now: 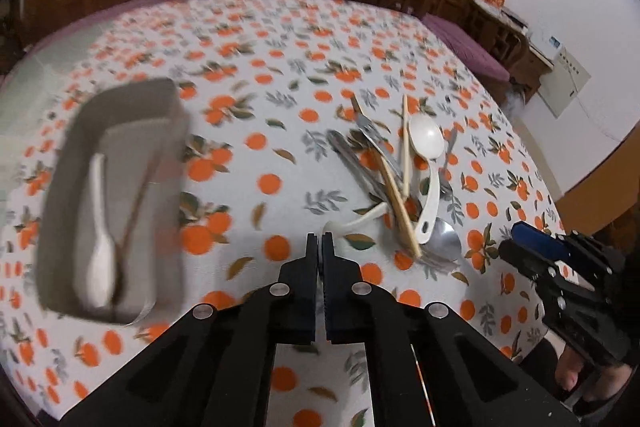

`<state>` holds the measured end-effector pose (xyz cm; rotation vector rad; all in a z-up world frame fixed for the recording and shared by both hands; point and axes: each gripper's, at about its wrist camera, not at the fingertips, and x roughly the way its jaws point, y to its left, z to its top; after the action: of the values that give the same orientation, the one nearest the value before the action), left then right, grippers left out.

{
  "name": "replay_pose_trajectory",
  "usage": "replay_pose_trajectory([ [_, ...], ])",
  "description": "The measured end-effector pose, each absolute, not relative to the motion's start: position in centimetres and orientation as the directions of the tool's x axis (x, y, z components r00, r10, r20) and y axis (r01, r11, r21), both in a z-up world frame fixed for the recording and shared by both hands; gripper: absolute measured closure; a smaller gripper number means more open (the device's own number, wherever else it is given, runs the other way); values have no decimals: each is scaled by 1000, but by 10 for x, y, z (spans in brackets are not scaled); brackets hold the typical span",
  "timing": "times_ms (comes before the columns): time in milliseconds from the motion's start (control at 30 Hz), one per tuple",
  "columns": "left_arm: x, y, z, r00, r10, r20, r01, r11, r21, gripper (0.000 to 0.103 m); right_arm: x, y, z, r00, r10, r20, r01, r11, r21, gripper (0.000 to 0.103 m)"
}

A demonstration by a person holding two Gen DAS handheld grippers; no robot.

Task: Organize utensils
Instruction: 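Grasp a white plastic fork by its handle with the left tool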

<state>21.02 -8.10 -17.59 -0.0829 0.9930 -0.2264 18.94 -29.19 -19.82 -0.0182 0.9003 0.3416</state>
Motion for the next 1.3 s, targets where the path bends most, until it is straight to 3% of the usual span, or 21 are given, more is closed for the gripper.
replay_pose_trajectory([
  [467, 175, -29, -120, 699, -149, -699, 113, 989, -98, 102, 186, -278, -201, 569, 272, -776, -324, 942, 92, 72],
  [567, 180, -25, -119, 706, -160, -690, 122, 987, -105, 102, 190, -276, -200, 568, 285, -772, -323, 940, 109, 72],
  [633, 184, -24, -120, 710, -163, -685, 129, 987, -101, 102, 197, -274, -200, 565, 299, -769, -319, 939, 131, 81],
  [700, 192, -24, -120, 720, -158, -676, 136, 987, -86, 102, 206, -270, -202, 557, 306, -772, -320, 937, 141, 83],
  [1300, 198, -26, -135, 745, -185, -641, 200, 978, -49, 102, 261, -244, -243, 449, 240, -861, -292, 950, 113, 87],
])
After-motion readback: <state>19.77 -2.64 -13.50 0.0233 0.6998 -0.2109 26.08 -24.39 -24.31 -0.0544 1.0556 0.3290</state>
